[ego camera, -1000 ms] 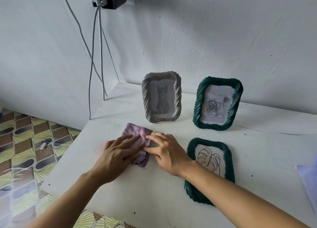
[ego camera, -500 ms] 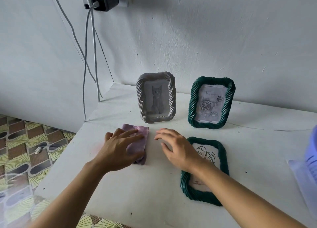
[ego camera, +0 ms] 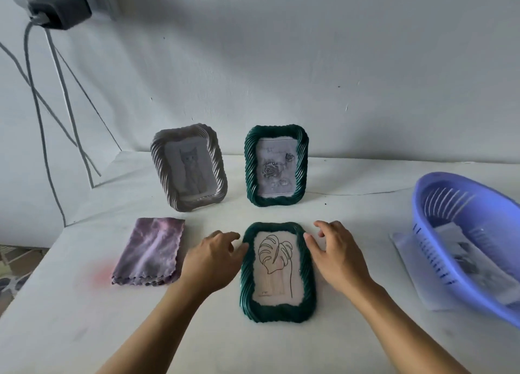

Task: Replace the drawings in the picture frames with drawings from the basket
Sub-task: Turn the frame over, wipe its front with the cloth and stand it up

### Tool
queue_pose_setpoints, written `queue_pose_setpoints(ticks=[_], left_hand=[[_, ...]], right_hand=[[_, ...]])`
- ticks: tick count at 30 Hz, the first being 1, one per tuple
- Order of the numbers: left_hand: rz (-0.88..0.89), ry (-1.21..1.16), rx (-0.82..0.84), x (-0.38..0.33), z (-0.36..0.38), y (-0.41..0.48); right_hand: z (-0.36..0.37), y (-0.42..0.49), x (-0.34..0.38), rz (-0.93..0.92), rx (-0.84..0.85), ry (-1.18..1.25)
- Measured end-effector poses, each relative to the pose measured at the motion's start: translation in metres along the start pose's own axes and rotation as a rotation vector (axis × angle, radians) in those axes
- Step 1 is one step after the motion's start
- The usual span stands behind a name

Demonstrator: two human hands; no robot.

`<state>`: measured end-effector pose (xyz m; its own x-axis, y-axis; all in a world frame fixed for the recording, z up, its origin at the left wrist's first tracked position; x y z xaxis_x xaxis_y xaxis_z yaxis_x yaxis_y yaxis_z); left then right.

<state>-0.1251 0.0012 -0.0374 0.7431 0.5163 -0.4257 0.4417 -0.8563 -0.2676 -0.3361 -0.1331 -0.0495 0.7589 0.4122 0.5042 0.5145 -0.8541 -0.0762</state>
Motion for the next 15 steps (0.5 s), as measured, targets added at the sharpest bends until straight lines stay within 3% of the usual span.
queue_pose_setpoints(ticks=[3, 10, 15], left_hand=[[-0.024, -0.054, 0.022, -0.006, 0.010, -0.007], [-0.074, -0.123, 0.002, -0.020, 0.024, -0.012], [-0.091, -0.210, -0.052, -0.030, 0.032, -0.016]], right_hand=[[0.000, -0.003, -0.013, 0.078, 0.103, 0.024], [0.006, -0.009, -0.003, 0.062, 0.128, -0.043], [0.011, -0.014, -0.006, 0.072, 0.084, 0.075]])
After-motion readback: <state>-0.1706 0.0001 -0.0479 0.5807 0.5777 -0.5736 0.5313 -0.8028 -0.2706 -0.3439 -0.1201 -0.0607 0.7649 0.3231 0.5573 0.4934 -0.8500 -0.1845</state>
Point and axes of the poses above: each hand's wrist, its own y-axis towards the middle knuckle, its own z-axis out of the palm, x = y × z, the point moved 2 cm from there along y, towards the middle knuckle, and after that the axes turned 6 degrees about x, right-handed, at the moved point
